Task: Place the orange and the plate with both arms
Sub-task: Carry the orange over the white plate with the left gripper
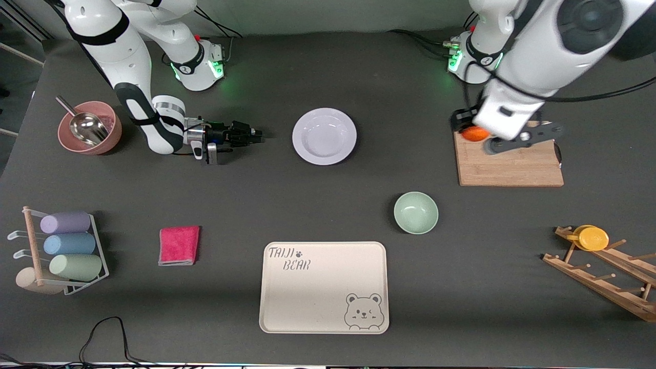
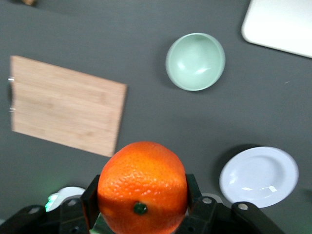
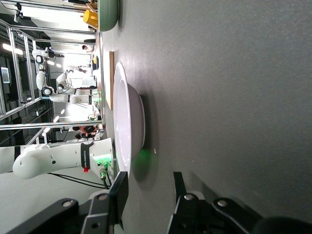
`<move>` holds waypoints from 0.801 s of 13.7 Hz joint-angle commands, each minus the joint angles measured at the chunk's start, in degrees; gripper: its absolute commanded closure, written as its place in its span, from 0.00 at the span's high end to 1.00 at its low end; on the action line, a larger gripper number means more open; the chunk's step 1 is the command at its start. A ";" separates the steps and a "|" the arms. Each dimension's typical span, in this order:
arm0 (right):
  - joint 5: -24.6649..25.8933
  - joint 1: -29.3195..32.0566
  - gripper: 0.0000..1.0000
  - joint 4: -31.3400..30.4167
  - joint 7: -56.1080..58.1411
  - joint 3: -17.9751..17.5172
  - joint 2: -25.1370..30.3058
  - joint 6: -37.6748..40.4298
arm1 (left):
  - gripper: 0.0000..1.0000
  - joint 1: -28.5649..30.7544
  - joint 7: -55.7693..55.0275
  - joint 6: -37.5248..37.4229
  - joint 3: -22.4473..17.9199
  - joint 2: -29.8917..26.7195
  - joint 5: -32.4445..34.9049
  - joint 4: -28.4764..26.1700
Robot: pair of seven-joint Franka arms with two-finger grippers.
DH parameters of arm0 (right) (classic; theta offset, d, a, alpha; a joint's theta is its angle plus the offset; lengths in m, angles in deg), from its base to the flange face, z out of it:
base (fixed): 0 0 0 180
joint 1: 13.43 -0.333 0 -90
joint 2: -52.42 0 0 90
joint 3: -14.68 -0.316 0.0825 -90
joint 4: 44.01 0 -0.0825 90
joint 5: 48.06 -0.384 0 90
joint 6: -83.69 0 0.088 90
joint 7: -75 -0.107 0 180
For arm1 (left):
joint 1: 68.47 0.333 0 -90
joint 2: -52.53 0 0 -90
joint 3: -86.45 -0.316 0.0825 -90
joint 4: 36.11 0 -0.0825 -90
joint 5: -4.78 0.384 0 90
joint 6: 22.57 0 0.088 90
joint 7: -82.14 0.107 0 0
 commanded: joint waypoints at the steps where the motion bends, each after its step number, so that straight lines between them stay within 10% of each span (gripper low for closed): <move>1: -1.53 -0.24 0.44 0.40 1.96 0.13 -1.71 0.72 | 0.00 -7.50 -10.35 3.59 -0.22 6.70 2.04 3.68; 11: -1.53 -0.24 0.44 0.40 1.96 0.13 -1.71 0.72 | 0.00 -30.89 -34.44 21.18 -0.83 26.92 11.10 4.29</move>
